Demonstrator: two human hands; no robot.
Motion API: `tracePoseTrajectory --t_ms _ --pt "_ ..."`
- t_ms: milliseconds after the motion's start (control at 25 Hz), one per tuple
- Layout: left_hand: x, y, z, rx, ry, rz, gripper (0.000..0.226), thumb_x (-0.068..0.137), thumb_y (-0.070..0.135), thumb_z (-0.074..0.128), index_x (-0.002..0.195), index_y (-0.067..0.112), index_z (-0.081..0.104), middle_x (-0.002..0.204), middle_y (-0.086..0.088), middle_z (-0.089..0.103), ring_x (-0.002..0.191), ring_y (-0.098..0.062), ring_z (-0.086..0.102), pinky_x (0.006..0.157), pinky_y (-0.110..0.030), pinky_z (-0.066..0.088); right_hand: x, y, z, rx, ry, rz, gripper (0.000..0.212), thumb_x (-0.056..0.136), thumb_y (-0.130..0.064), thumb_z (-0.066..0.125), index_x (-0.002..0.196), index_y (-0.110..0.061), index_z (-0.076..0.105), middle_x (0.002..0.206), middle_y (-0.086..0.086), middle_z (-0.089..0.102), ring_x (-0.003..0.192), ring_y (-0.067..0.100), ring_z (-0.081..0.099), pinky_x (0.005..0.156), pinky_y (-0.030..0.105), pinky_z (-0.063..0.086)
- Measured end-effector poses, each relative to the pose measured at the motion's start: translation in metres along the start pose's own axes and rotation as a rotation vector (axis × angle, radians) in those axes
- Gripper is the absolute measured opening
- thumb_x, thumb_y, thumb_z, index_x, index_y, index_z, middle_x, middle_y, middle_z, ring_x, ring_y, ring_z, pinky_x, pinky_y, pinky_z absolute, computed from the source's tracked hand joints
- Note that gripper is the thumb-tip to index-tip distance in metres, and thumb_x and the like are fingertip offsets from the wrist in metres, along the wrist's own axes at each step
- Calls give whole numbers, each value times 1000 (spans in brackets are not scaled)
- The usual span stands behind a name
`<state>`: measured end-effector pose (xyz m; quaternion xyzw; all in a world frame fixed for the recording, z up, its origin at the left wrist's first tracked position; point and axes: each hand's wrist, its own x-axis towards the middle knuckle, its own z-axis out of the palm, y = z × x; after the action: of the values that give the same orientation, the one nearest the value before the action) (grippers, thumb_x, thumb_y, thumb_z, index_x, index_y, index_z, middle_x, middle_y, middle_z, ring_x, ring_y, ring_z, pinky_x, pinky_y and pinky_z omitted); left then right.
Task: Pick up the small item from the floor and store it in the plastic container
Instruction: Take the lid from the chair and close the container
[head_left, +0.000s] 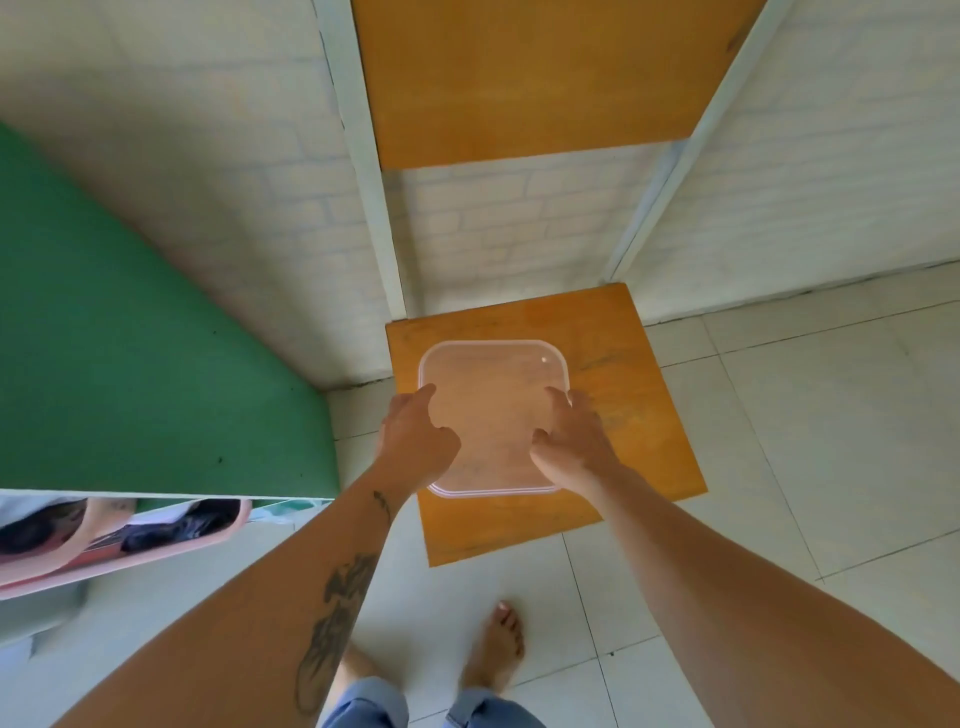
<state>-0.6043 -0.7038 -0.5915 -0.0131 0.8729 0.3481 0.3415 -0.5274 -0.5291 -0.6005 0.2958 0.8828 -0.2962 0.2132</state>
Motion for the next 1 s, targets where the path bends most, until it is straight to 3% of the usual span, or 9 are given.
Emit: tracePoseTrajectory --t_ms 160,520,680,1000 --pt "23 -16 26 25 -24 -29 78 80 9 52 151 26 25 150 1 29 134 -27 37 103 -46 48 18 11 21 50 35 62 61 92 -19 47 147 -28 22 149 5 22 131 34 32 98 46 45" --pt "25 -37 43 103 69 43 66 81 14 50 144 23 35 145 1 34 128 -26 36 104 -45 46 20 24 42 141 97 118 56 85 -26 51 138 -24 33 137 7 35 123 34 40 96 52 47" --pt "4 -30 31 220 211 203 64 86 23 54 147 22 35 148 -2 33 132 -26 31 104 -43 41 4 19 38 121 210 107 56 87 -32 52 140 -24 34 138 9 37 125 34 39 97 51 47" --pt "-67 24 -49 165 540 545 49 82 14 59 131 17 59 128 -10 53 111 -32 47 86 -44 50 -82 -30 -29 203 522 -21 47 90 -24 53 137 -24 47 136 9 45 121 29 43 94 41 45"
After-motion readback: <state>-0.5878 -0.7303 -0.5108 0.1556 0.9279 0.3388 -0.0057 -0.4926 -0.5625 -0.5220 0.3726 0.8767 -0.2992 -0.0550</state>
